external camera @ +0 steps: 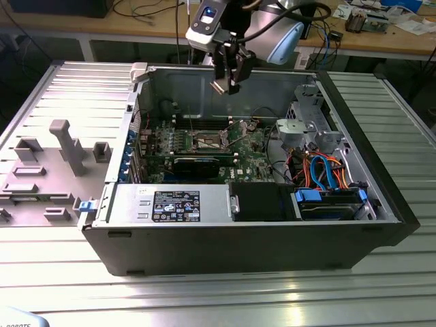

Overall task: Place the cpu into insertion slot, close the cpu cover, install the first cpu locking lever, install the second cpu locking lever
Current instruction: 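Place the cpu into insertion slot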

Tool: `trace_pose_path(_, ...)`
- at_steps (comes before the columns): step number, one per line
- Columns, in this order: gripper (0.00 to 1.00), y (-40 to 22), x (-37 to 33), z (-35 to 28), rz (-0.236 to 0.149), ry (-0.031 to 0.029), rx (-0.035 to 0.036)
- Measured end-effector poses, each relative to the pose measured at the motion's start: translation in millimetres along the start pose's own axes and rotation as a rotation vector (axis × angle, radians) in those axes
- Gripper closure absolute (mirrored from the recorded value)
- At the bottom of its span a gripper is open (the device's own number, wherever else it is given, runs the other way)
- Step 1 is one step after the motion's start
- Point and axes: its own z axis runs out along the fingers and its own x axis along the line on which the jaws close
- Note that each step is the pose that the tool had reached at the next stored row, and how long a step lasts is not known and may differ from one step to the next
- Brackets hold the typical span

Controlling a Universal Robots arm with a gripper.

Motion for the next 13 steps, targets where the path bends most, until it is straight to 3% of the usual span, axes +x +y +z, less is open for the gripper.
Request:
trace_pose_path(4,0.46,-0.1,0.0,1.1,0.062,-0.0048,0.0)
trace_pose_path(13,0.46,-4.4,2.2,1.2,0.08,-0.0064,-0.0004)
